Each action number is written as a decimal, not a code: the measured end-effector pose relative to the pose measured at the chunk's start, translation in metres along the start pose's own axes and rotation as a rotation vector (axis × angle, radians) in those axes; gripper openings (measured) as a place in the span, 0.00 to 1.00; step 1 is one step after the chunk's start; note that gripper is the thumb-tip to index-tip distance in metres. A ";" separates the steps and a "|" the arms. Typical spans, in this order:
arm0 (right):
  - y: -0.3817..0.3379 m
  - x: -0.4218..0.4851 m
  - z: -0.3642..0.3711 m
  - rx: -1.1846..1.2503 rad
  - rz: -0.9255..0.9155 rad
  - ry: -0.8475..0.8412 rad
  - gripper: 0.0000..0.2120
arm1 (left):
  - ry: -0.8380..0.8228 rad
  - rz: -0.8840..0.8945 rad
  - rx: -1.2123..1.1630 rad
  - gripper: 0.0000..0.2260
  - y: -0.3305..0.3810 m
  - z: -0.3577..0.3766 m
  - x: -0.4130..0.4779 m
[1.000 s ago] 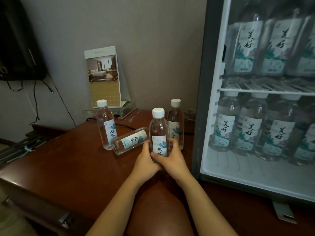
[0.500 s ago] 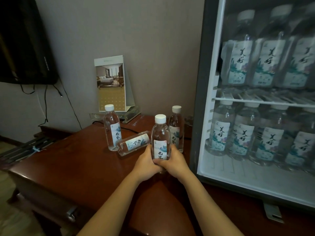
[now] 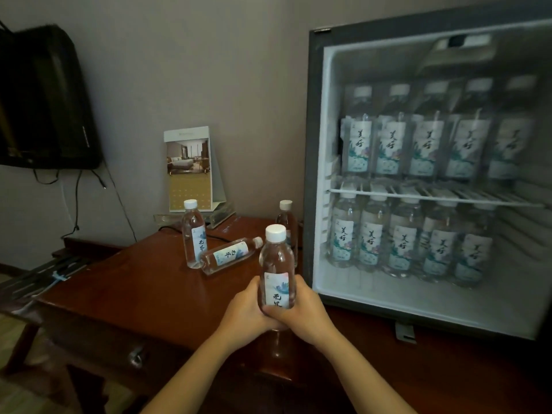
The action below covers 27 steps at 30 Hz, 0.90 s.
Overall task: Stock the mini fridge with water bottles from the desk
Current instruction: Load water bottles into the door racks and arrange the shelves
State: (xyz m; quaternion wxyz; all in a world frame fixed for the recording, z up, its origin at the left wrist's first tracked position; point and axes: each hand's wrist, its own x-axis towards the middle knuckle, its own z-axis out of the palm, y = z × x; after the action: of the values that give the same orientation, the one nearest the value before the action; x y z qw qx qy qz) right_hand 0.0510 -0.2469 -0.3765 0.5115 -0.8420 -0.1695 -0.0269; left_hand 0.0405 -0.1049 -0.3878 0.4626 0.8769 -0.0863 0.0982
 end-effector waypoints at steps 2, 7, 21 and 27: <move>-0.010 -0.011 -0.024 0.046 -0.028 0.072 0.28 | 0.017 0.033 -0.028 0.32 0.027 0.005 0.000; -0.041 -0.034 -0.105 0.103 -0.122 0.321 0.24 | 0.010 0.208 -0.093 0.27 0.116 0.033 0.023; -0.054 0.003 -0.293 0.065 -0.203 0.777 0.32 | 0.076 0.430 -0.183 0.17 0.299 0.142 0.123; -0.027 0.016 -0.307 -0.003 -0.094 0.739 0.33 | 0.110 0.502 -0.142 0.17 0.288 0.167 0.139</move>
State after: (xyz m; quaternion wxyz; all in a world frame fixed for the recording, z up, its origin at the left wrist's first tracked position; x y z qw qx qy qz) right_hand 0.0964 -0.4984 -0.2041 0.5351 -0.7675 -0.0119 -0.3529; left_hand 0.1201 -0.4114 -0.2165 0.4879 0.7868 -0.2824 0.2512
